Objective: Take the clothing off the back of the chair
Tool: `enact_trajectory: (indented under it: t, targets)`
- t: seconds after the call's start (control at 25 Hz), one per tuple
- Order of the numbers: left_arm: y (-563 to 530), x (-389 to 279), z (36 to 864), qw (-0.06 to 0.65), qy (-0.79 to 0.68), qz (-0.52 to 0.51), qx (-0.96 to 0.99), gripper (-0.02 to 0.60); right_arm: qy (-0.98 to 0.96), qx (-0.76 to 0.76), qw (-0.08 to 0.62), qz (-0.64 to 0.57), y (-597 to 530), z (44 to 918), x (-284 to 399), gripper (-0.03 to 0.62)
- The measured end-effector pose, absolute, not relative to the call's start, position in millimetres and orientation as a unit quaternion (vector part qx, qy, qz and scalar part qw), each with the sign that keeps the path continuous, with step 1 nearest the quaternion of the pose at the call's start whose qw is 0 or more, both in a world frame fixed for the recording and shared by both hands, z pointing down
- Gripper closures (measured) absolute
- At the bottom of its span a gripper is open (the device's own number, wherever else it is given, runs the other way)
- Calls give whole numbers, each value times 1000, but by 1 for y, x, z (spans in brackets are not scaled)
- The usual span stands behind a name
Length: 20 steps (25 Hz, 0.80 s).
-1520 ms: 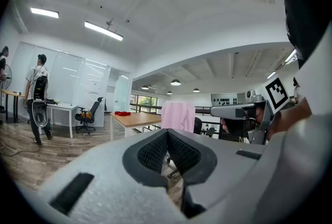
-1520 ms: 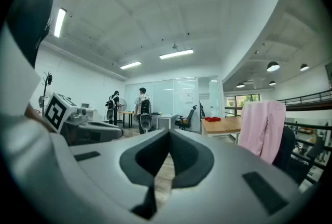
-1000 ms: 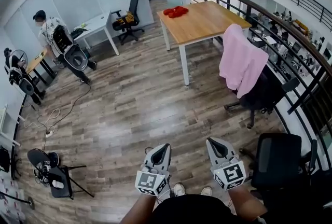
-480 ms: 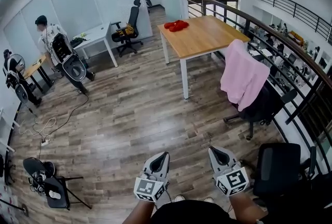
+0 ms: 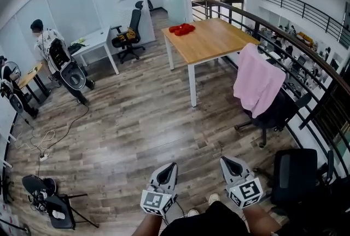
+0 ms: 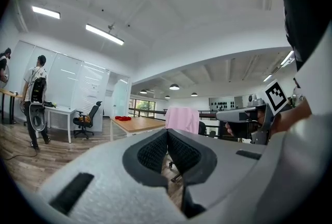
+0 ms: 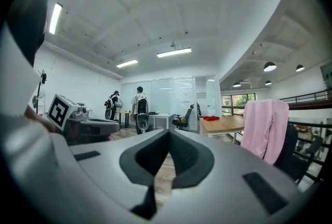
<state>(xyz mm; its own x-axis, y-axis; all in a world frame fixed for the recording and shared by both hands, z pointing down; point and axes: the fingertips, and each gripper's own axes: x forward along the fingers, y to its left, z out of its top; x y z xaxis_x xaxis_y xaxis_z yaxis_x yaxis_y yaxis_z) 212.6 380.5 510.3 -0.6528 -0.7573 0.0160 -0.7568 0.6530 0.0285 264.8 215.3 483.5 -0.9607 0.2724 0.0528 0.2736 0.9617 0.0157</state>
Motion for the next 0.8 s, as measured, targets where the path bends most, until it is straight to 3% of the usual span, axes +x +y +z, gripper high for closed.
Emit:
enact_trajectory:
  t: [0.8]
  targets:
    - [316, 85, 509, 35, -900, -5, 434, 565, -992, -125, 18, -9, 150, 475, 139, 591]
